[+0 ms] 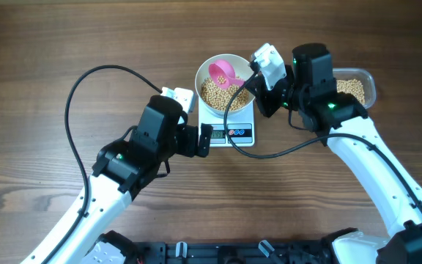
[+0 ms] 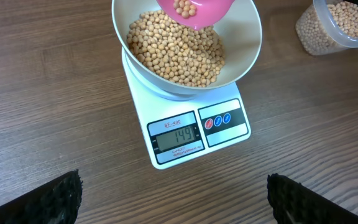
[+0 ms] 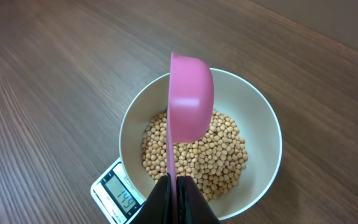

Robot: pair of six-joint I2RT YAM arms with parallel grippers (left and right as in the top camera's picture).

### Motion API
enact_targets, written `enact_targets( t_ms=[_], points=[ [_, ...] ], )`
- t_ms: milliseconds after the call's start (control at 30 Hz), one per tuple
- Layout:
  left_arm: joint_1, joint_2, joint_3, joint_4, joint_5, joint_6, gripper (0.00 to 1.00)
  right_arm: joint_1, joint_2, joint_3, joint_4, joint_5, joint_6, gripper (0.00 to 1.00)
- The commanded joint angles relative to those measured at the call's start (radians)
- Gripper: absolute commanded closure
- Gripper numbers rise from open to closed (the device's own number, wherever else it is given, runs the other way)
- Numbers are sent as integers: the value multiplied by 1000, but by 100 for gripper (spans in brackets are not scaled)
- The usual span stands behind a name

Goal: Scoop item into bowl and weigh 150g on scale

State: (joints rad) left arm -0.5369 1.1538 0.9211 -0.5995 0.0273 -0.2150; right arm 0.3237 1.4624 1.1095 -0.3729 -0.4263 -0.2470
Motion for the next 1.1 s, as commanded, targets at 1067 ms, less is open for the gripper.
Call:
enact_targets(
  t_ms=[1067],
  points=[
    [-5, 6, 15, 3, 9, 1, 0, 36, 34, 10, -41, 180, -223, 96]
  ],
)
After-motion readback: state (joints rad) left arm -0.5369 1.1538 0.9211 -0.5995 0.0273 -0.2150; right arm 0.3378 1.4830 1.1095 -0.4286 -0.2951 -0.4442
